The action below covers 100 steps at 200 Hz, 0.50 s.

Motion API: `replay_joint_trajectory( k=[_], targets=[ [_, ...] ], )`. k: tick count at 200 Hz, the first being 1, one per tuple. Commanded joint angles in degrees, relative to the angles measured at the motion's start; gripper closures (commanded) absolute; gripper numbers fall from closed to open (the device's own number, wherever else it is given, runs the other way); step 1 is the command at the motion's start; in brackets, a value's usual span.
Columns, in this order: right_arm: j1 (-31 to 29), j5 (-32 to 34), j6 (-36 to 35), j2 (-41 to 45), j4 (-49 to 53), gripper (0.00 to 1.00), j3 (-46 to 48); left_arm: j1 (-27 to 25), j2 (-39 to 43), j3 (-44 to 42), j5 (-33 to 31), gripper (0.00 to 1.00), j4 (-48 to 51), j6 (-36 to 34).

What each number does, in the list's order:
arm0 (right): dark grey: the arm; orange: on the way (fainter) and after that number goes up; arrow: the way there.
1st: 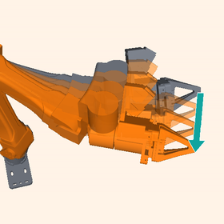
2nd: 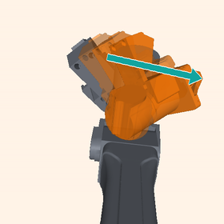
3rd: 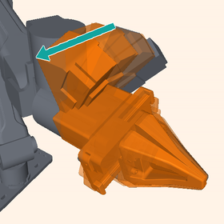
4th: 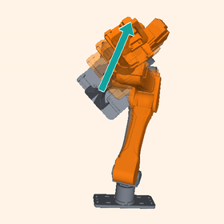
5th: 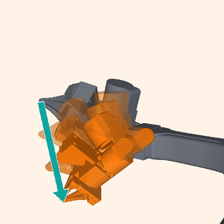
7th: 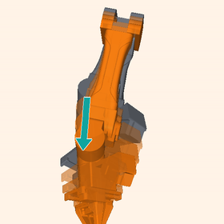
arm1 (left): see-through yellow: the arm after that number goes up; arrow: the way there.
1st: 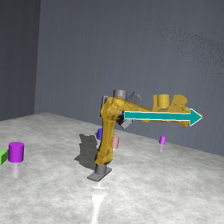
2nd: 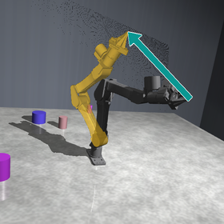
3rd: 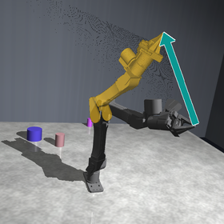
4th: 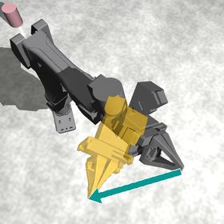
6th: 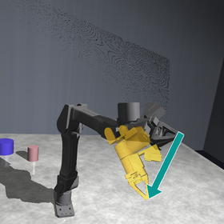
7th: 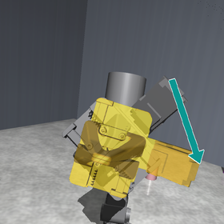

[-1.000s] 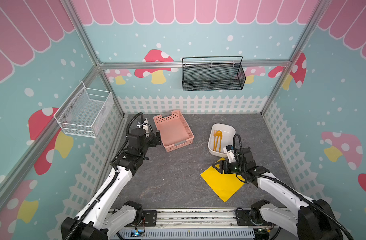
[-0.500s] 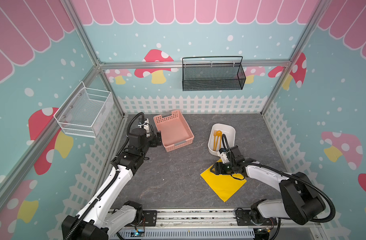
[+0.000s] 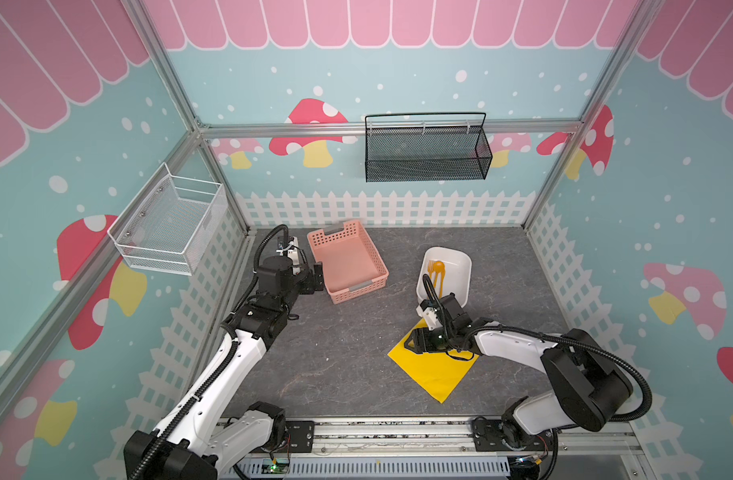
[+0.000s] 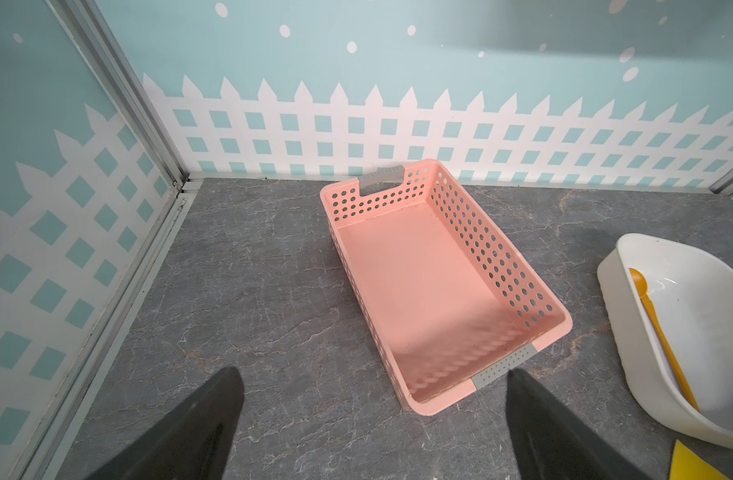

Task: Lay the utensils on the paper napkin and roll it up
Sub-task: 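Drag the yellow napkin with the right gripper toward the table center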

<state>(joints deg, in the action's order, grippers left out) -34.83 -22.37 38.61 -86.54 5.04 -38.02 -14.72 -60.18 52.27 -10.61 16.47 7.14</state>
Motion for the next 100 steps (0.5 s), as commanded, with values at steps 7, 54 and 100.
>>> replay_joint_trajectory(
  k=[7, 54, 100],
  targets=[
    [-2.5, 0.5, 4.28, -4.18, -2.54, 0.32, -2.4, 0.49, -0.2, 0.2, 0.76, 0.0, -0.02, -0.05],
    [-5.32, 1.79, 8.46, -9.39, -5.52, 0.32, -7.66, 0.74, -0.54, 0.11, 1.98, 0.0, -0.43, 0.66],
    [-7.08, 3.18, 12.22, -14.42, -8.02, 0.32, -12.29, 0.83, -0.38, -0.43, 3.36, 0.0, -0.76, 1.99]
  ],
)
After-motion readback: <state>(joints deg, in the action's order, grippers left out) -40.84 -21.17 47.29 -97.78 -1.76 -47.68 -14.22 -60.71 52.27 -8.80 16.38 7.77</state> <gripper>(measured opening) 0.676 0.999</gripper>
